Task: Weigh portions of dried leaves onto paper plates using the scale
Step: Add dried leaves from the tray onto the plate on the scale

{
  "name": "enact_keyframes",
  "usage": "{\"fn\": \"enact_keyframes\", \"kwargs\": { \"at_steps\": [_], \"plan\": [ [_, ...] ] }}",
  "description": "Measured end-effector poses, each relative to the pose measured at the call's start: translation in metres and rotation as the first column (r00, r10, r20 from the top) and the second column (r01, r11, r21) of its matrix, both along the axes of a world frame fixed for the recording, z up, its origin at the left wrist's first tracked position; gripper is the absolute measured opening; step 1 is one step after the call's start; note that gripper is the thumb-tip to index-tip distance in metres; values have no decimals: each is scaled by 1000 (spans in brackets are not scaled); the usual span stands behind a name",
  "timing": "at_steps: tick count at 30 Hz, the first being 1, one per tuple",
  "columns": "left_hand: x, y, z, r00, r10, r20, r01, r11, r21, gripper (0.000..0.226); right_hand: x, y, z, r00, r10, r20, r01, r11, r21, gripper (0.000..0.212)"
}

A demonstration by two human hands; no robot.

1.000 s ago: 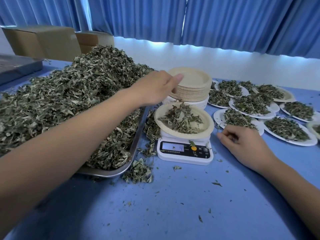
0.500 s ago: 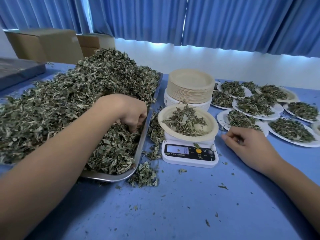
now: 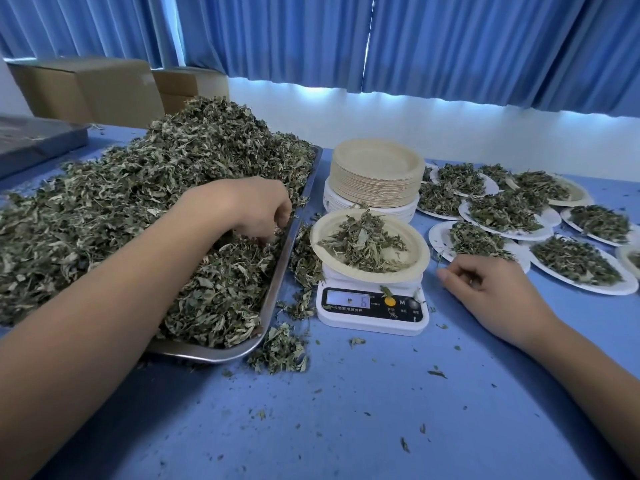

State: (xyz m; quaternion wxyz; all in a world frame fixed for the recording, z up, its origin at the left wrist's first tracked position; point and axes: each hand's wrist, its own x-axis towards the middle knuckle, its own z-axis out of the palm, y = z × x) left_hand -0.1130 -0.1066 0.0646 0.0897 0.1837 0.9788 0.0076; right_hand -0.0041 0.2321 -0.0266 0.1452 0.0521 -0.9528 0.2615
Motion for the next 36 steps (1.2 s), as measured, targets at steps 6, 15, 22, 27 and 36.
{"fn": "enact_keyframes", "kwargs": {
  "at_steps": [6,15,22,27,36],
  "plan": [
    [2,-1,-12,989,-13,148,42,980,-196,29,1,-2,2,1000,6,10,-6,1000,1,32],
    [2,1,6,972,95,-215,-90,995,35,22,1,-1,2,1000,11,5,-11,1000,1,32],
    [4,2,7,985,132,-109,-135,991,-24,25,1,0,2,1000,18,6,-18,1000,0,32],
    [2,-1,10,967,171,-189,-164,985,51,14,2,-1,3,1000,16,14,-15,1000,-11,32],
    [11,18,16,957,147,-248,17,830,558,18,1,0,3,1000,26,18,-26,1000,-12,34]
  ]
}}
